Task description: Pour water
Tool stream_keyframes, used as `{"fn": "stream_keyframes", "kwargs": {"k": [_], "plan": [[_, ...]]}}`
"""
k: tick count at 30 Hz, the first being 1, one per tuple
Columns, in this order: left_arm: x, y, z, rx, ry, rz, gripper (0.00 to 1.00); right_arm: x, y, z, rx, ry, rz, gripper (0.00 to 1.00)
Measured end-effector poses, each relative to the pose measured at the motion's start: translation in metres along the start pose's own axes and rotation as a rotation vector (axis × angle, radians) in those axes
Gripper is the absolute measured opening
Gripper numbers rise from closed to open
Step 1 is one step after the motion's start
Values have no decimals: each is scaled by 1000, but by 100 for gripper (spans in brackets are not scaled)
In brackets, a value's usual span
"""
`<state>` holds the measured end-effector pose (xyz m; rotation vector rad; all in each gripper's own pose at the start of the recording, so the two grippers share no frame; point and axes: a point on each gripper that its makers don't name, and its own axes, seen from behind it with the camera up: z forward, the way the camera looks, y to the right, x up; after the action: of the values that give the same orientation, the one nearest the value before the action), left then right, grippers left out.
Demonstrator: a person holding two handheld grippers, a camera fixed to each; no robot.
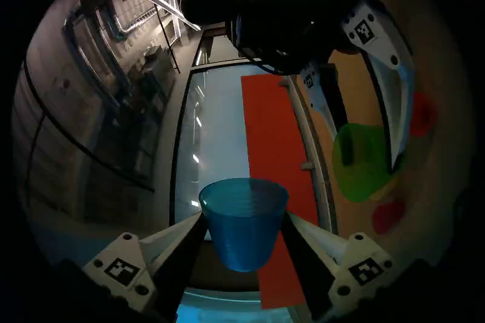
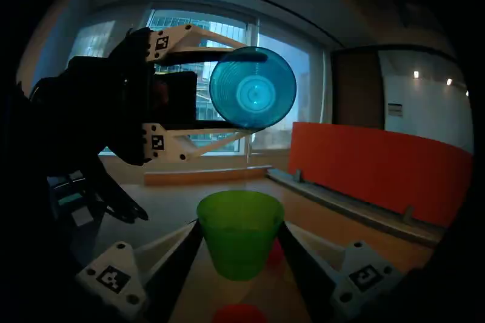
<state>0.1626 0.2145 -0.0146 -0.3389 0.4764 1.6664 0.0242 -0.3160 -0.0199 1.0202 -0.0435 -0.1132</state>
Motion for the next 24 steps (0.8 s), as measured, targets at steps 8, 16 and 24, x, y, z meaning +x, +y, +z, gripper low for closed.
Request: {"fn": "stream_keyframes", "kwargs": {"k": [8, 16, 24], "plan": [[2, 3, -1, -5, 5, -45, 83, 0, 1, -1, -2, 2, 1, 89], [-1, 0, 0, -7, 6, -84, 83, 1, 1, -3, -4, 4, 2, 88], [-5, 3, 1, -24, 15, -223, 83, 2, 2, -3, -7, 6, 0, 88]]}}
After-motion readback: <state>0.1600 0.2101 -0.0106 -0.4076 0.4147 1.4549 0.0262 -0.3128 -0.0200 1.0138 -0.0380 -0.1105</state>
